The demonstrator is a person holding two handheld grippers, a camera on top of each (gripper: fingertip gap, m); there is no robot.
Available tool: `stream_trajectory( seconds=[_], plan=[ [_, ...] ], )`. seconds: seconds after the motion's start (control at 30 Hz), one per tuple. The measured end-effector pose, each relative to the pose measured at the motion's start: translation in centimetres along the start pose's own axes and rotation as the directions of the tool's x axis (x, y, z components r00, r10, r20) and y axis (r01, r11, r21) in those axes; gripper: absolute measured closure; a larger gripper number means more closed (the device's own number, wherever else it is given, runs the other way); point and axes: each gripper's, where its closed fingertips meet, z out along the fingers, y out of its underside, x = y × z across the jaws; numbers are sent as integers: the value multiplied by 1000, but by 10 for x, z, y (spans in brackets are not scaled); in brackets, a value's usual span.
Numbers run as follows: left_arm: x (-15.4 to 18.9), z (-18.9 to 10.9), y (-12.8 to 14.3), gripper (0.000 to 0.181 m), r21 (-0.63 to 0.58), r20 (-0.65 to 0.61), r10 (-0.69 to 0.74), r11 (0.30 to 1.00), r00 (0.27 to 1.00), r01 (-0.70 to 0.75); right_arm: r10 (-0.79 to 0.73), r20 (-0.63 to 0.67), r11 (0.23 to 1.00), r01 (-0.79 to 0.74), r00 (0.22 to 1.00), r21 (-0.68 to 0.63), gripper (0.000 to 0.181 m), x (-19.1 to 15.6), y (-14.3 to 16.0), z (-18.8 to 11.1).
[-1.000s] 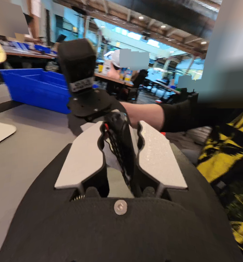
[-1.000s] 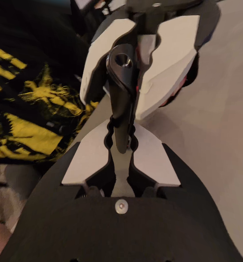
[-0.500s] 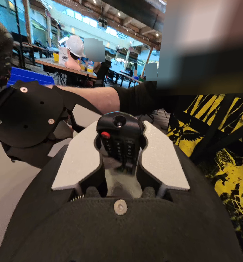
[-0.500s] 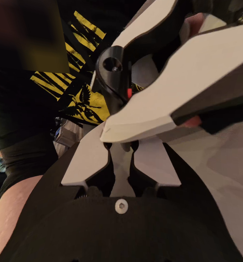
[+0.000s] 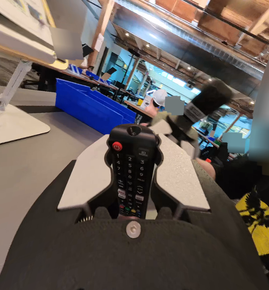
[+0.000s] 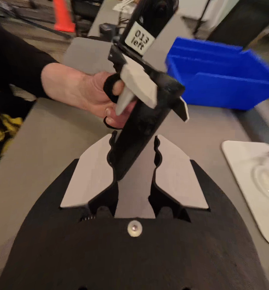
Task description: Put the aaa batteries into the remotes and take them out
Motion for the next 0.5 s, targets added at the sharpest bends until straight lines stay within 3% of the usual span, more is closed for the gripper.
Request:
stream_trajectory(
  seconds=[0.07, 0.17, 0.2, 0.3, 0.5],
  plan=[
    [-5, 3, 3, 129, 14, 28, -48, 999, 998, 48, -36, -135, 999, 39, 990, 22, 141, -5, -3, 6],
    [-10, 9, 9, 129, 26, 75, -77, 997, 994, 75, -73, -287, 995, 51, 955, -82, 143, 7, 13, 20],
    [-10, 8, 9, 129, 38, 71, -90, 995, 993, 87, -62, -299, 996, 37, 952, -87, 138, 8, 15, 23],
    [-11, 6, 10, 129, 40, 82, -100, 995, 992, 97, -60, -323, 997, 44, 945, -56, 146, 10, 15, 26],
    [-18, 2, 13, 129, 48, 87, -140, 990, 986, 136, -221, -304, 971, 178, 927, -163, 152, 9, 18, 31]
  ],
)
